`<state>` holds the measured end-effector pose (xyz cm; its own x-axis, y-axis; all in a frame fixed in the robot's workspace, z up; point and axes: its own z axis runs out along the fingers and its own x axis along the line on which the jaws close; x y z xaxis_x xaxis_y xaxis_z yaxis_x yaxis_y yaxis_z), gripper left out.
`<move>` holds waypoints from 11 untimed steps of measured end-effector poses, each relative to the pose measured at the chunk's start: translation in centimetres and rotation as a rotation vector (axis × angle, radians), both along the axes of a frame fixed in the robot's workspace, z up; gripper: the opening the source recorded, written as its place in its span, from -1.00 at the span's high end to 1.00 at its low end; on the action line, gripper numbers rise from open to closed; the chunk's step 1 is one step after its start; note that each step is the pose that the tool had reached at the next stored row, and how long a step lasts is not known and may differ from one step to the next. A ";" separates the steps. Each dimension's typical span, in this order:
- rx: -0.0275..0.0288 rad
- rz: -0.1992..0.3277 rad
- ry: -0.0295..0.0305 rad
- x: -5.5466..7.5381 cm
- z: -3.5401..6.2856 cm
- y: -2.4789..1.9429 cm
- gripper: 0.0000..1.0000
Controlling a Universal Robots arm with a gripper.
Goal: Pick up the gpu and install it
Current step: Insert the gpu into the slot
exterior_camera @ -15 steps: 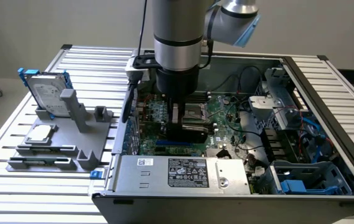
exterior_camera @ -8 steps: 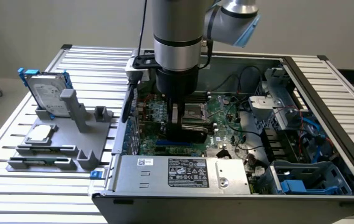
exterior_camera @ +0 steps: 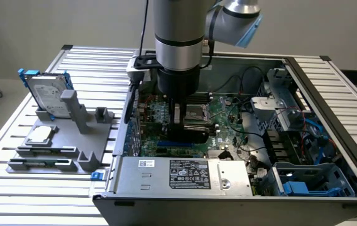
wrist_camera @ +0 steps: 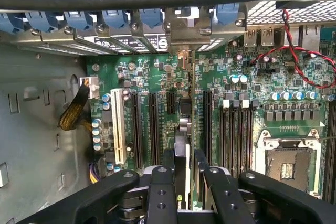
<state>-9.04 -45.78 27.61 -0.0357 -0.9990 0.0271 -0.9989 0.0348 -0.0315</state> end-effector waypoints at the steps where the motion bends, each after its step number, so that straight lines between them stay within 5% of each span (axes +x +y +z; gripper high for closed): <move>1: 0.0001 0.004 -0.0001 0.0 -0.03 0.01 0.48; 11: -0.0002 0.019 0.0001 -0.2 -0.34 0.00 0.48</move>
